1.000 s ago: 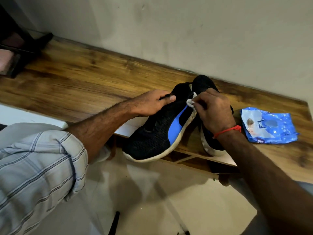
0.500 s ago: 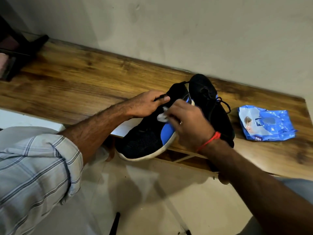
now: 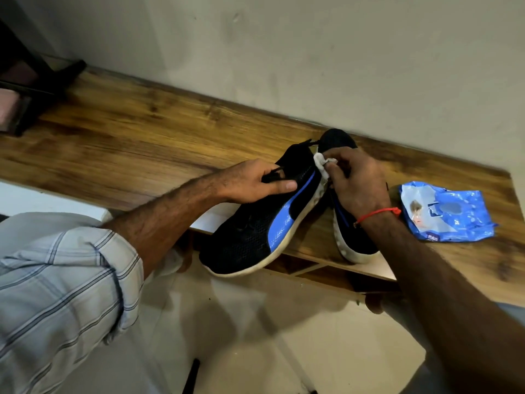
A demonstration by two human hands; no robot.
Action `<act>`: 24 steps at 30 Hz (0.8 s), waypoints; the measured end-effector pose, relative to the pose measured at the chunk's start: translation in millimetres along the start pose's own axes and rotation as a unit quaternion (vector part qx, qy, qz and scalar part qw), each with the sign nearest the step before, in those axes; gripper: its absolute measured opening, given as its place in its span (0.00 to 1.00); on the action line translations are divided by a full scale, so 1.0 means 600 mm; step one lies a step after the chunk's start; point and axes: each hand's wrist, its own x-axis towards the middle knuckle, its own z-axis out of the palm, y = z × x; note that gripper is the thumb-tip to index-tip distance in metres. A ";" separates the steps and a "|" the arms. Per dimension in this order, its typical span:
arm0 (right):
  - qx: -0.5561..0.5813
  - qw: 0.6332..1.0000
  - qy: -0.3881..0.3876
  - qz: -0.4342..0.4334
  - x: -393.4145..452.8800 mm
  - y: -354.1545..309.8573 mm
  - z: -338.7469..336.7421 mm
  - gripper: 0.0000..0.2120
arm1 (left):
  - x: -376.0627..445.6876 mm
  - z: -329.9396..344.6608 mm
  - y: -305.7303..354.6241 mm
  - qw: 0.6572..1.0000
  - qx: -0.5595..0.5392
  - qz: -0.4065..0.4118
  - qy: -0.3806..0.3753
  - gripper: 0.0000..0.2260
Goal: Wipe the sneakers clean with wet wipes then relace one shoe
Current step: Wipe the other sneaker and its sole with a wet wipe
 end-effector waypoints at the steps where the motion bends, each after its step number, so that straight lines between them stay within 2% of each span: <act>1: 0.013 1.000 -0.004 0.016 0.001 0.000 0.000 0.09 | -0.001 -0.002 0.000 1.000 -0.004 -0.004 -0.005 0.12; 5: 0.054 0.997 -0.036 0.036 -0.002 -0.014 -0.012 0.08 | -0.001 -0.008 0.002 0.999 -0.040 -0.025 0.015 0.02; 10: 0.029 0.994 -0.040 -0.096 -0.026 -0.045 -0.005 0.05 | -0.003 -0.012 0.006 0.997 -0.058 -0.033 0.030 0.07; 12: 0.004 0.991 -0.032 -0.131 -0.027 -0.043 -0.003 0.04 | -0.005 -0.011 0.008 0.998 -0.059 -0.029 0.022 0.05; 16: -0.021 0.997 0.022 -0.076 -0.013 -0.022 -0.016 0.03 | -0.007 -0.009 0.011 0.998 -0.060 -0.032 0.007 0.05; 21: -0.003 0.980 -0.061 -0.192 -0.055 -0.065 0.012 0.04 | -0.006 -0.006 0.006 0.997 -0.062 -0.028 0.031 0.05; 24: -0.006 0.992 -0.011 -0.129 -0.025 -0.035 -0.005 0.03 | -0.003 -0.008 0.006 0.997 -0.062 -0.031 0.022 0.04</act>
